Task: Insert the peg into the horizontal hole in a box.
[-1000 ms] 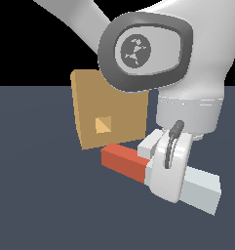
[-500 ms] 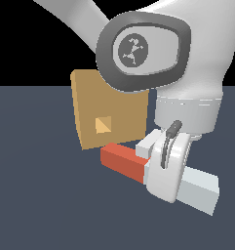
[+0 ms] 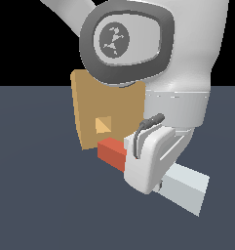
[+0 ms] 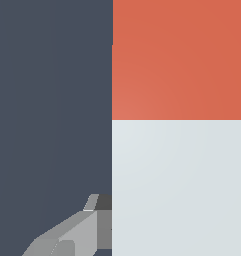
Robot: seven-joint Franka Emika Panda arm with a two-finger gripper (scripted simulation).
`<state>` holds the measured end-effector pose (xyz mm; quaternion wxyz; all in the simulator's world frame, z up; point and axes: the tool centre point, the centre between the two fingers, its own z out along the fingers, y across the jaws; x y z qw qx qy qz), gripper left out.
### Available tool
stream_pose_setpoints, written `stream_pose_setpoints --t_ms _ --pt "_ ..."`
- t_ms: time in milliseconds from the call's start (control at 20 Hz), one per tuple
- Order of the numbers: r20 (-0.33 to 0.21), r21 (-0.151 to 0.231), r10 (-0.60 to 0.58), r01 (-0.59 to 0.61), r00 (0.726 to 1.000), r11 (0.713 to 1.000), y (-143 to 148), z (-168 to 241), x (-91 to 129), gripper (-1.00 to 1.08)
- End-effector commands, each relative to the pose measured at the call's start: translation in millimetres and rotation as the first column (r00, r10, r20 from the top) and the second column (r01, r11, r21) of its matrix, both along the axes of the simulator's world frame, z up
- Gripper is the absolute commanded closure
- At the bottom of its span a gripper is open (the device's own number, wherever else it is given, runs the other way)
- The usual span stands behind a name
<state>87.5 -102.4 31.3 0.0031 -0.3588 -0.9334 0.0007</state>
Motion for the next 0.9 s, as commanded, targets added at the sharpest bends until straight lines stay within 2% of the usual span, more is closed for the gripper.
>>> stream_pose_setpoints --t_ms 0,200,450,850 --pt "0.006 -0.001 -0.053 0.053 0.999 0.999 -0.4 7.9 -6.3 1.08" --pt "0.006 -0.001 -0.159 0.159 0.987 0.987 0.8 17.2 -22.3 1.08" --pt "0.006 -0.001 -0.281 0.281 0.96 0.96 4.5 28.3 -40.6 1.08" --pt "0.006 0.0 -0.402 0.402 0.916 0.916 11.6 39.8 -58.4 1.08"
